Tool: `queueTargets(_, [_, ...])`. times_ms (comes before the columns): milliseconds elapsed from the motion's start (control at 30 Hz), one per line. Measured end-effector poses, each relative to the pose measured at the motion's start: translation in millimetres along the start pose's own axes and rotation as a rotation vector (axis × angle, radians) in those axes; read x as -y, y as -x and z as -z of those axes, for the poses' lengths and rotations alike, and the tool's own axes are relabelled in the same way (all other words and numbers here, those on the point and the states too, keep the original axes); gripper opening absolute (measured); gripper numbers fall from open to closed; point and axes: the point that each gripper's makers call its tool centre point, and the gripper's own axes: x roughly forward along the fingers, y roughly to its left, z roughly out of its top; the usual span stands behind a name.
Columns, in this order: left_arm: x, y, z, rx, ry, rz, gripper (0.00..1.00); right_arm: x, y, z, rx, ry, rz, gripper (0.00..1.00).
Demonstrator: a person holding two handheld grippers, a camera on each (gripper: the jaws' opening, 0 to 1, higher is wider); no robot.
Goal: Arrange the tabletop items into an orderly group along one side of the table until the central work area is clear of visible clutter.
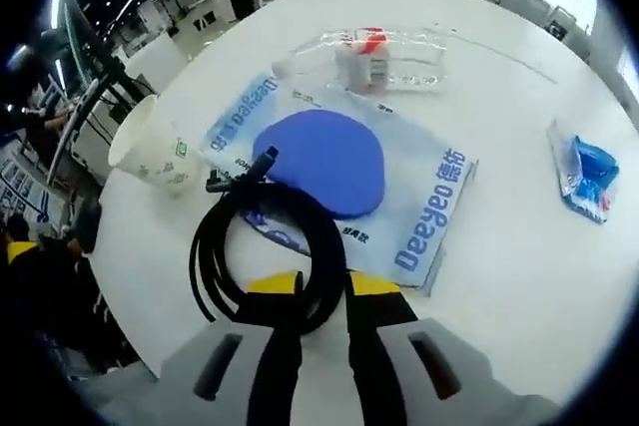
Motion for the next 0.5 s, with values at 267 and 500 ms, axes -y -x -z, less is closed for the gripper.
queueTargets(267, [-1.6, 1.5, -0.1, 0.004, 0.011, -0.004, 0.93, 5.2, -1.1, 0.6, 0.029, 0.005, 0.000, 0.11])
queueTargets(500, [-0.3, 0.9, 1.2, -0.002, 0.000, 0.000, 0.93, 6.3, 5.8, -3.1, 0.068, 0.008, -0.002, 0.07])
